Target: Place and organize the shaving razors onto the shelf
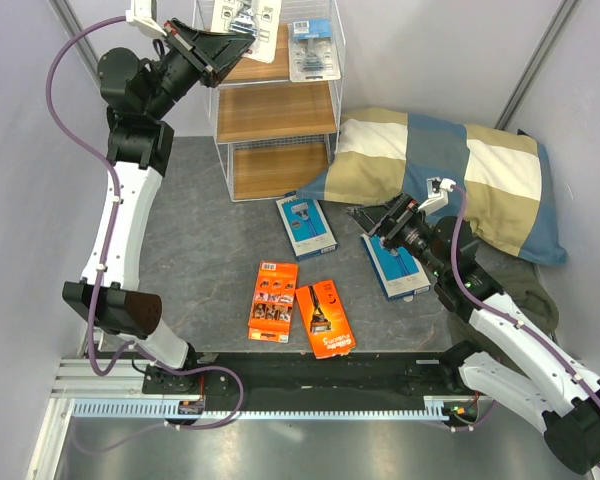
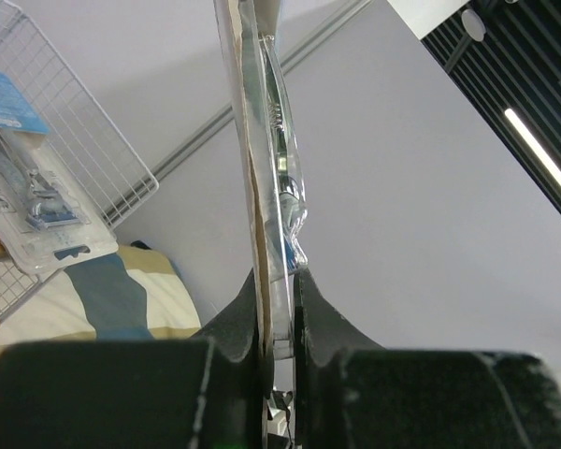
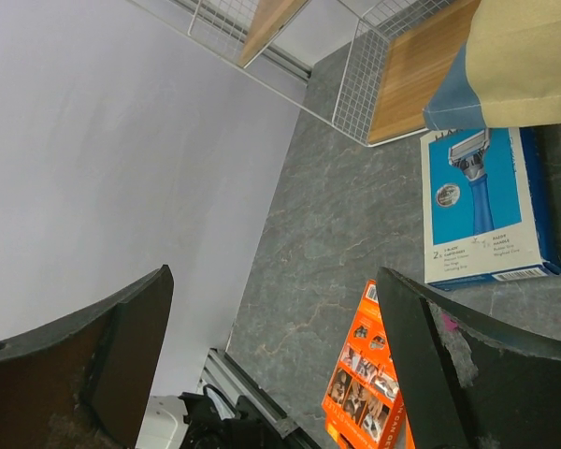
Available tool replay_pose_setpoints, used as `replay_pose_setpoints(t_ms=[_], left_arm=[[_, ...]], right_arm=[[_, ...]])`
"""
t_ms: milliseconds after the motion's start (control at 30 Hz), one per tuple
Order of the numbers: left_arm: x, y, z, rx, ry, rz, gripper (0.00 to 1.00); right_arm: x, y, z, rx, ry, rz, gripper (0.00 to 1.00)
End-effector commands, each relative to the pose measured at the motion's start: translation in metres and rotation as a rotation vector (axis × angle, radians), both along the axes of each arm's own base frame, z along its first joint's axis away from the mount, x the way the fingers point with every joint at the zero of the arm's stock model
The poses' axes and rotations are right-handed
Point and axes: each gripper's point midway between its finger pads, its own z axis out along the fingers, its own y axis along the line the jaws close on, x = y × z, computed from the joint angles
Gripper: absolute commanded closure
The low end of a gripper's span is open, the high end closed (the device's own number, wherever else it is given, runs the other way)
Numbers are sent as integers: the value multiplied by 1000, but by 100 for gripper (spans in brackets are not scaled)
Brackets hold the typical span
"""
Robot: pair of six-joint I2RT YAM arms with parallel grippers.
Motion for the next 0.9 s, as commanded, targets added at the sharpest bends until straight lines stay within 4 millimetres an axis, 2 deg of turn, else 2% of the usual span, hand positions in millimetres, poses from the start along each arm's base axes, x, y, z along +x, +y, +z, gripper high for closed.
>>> replay_pose_setpoints(t_ms=[0, 100, 400, 700, 867], left_arm=[[9, 5, 5, -8, 9, 51, 98], [22, 6, -8, -10, 48, 69, 98], [51, 1, -25, 6, 70, 101, 98], [80, -5, -63, 35, 140, 134, 98], [88, -7, -67, 56, 136, 149, 98]], right_arm=[[0, -3, 6, -9, -29, -7, 2], [0, -2, 5, -14, -29, -2, 2], [-1, -2, -1, -25, -20, -2, 2], [-4, -5, 0, -36, -28, -8, 2], [-5, -8, -3, -47, -28, -15, 2]])
